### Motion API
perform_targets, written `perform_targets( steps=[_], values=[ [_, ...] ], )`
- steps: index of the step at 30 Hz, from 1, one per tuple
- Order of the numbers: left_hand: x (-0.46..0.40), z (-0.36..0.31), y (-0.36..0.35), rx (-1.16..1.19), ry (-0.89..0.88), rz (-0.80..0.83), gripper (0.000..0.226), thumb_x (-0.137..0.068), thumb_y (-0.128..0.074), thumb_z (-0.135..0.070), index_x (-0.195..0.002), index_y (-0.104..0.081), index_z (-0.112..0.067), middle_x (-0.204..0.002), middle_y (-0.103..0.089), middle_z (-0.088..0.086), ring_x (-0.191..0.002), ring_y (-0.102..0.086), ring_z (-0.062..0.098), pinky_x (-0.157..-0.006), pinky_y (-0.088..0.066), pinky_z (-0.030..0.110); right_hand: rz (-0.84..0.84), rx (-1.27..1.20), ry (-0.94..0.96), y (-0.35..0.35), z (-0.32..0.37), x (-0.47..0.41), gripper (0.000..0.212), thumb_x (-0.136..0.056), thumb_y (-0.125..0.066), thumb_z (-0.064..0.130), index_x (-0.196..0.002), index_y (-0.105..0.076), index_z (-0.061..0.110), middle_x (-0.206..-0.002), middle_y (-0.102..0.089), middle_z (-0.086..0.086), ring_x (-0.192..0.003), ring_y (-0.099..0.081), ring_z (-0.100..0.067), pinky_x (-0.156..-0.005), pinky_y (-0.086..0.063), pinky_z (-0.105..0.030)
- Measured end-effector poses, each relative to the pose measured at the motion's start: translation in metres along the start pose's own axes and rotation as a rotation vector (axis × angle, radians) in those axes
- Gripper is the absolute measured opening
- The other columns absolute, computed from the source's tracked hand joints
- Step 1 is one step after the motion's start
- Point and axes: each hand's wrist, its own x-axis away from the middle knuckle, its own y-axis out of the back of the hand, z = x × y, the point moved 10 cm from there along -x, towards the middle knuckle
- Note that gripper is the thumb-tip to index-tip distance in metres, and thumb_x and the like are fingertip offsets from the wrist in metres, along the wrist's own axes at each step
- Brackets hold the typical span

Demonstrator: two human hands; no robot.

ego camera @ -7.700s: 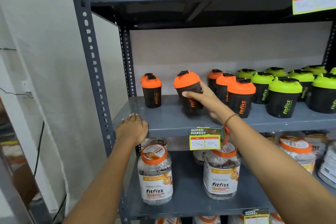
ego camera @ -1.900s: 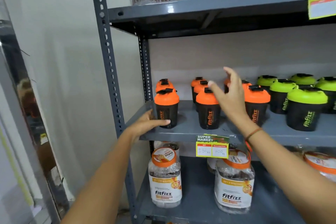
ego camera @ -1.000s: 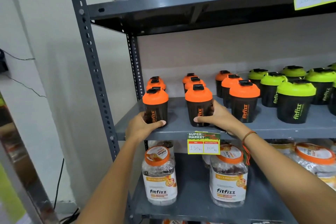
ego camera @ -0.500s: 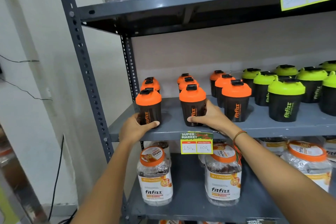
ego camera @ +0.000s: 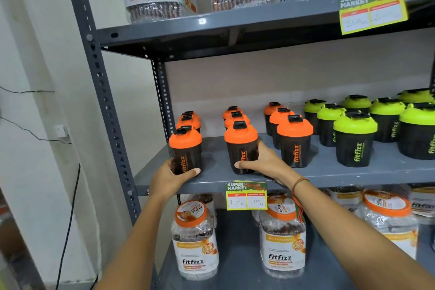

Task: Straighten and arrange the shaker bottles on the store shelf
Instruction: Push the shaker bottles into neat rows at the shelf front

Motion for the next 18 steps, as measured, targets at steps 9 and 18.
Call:
perform_targets(
  steps=[9,18],
  values=[
    [0.087,-0.079,0.019,0.161,-0.363,-0.647,0.043,-0.073,-0.066,-0.066,-0.093,-0.044,-0.037,-0.083,-0.049,-0.015,-0.077,-0.053,0.005,-0.065,-0.047,0.028,-0.457,-0.065,0.240,0.048,0.024,0.060,0.052,-0.084,-0.076,0.032,-0.130,-0.055,0.023,-0.122,-0.058,0.009,-0.107,-0.056,-0.003,-0.080,-0.052,-0.019],
    [0.111,-0.199,-0.195,-0.036,-0.431,0.187,0.098,-0.070,-0.074,-0.051,-0.149,-0.023,-0.024,-0.148,-0.044,-0.002,-0.132,-0.045,0.018,-0.104,-0.042,0.035,-1.148,0.287,0.402,0.186,0.011,0.162,0.039,-0.081,-0.071,0.024,-0.113,-0.054,0.009,-0.110,-0.056,-0.012,-0.104,-0.050,-0.027,-0.090,-0.042,-0.047]
  ],
)
